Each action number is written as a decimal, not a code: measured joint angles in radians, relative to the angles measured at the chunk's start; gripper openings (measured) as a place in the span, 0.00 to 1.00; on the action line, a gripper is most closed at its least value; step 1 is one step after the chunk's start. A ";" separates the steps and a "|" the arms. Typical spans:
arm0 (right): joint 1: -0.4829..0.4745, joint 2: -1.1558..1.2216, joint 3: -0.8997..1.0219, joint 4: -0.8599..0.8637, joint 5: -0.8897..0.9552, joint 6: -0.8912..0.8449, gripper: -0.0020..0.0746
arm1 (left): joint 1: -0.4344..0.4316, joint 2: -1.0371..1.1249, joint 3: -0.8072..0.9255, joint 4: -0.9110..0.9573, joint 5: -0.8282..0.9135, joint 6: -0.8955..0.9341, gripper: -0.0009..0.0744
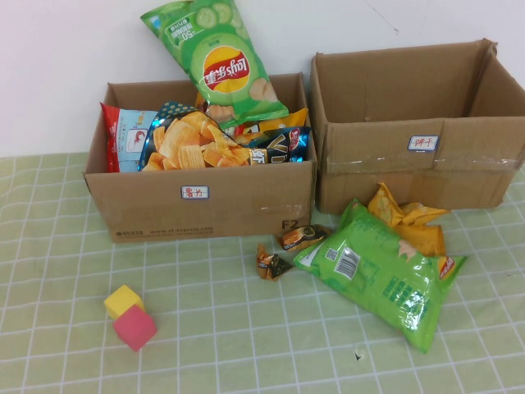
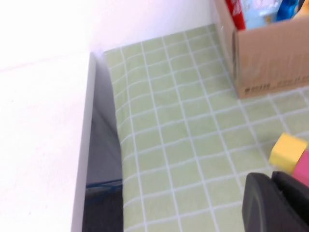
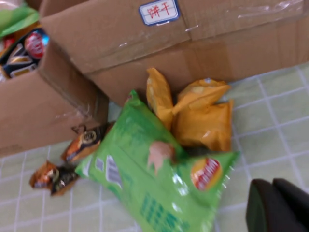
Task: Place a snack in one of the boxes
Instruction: Pick up the biscuit, then place the biscuit in the biscuit box
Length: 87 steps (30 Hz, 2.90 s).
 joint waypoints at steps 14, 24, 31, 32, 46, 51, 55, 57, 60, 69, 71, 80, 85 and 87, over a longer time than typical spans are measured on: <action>0.004 0.657 -0.403 0.327 0.055 -0.007 0.09 | 0.000 -0.166 0.268 -0.029 0.039 -0.001 0.01; 0.006 0.881 -0.556 0.458 0.099 -0.035 0.47 | 0.000 -0.166 0.290 -0.029 -0.045 -0.001 0.01; 0.006 1.017 -0.644 0.580 0.100 -0.043 0.49 | 0.000 -0.166 0.290 -0.029 -0.069 -0.001 0.01; 0.006 1.038 -0.654 0.594 0.104 -0.043 0.49 | 0.000 -0.166 0.295 -0.025 -0.072 -0.001 0.01; 0.006 1.115 -0.715 0.630 0.197 -0.044 0.24 | 0.000 -0.166 0.309 0.001 -0.089 -0.011 0.01; 0.006 1.064 -0.715 0.530 0.236 -0.044 0.23 | 0.000 -0.166 0.309 0.001 -0.089 -0.013 0.01; 0.006 0.985 -0.715 0.436 0.292 -0.044 0.23 | 0.000 -0.166 0.309 0.002 -0.089 -0.015 0.01; 0.006 0.939 -0.715 0.386 0.336 -0.044 0.23 | 0.000 -0.166 0.309 0.002 -0.089 -0.015 0.01; 0.006 0.872 -0.715 0.349 0.405 -0.042 0.23 | 0.000 -0.166 0.309 0.002 -0.089 -0.015 0.01; 0.006 0.685 -0.746 0.805 0.302 -0.413 0.23 | 0.000 -0.166 0.309 0.002 -0.089 -0.015 0.01; 0.006 0.694 -0.784 0.871 0.235 -0.508 0.23 | 0.000 -0.166 0.309 0.002 -0.091 -0.015 0.01; 0.006 0.891 -0.945 0.924 0.207 -0.641 0.65 | 0.000 -0.166 0.309 0.002 -0.096 -0.015 0.01; 0.006 0.895 -0.947 0.795 0.329 -0.643 0.69 | 0.000 -0.166 0.309 0.002 -0.096 -0.015 0.01; 0.006 0.880 -0.951 0.666 0.407 -0.643 0.70 | 0.000 -0.166 0.309 0.002 -0.096 -0.015 0.01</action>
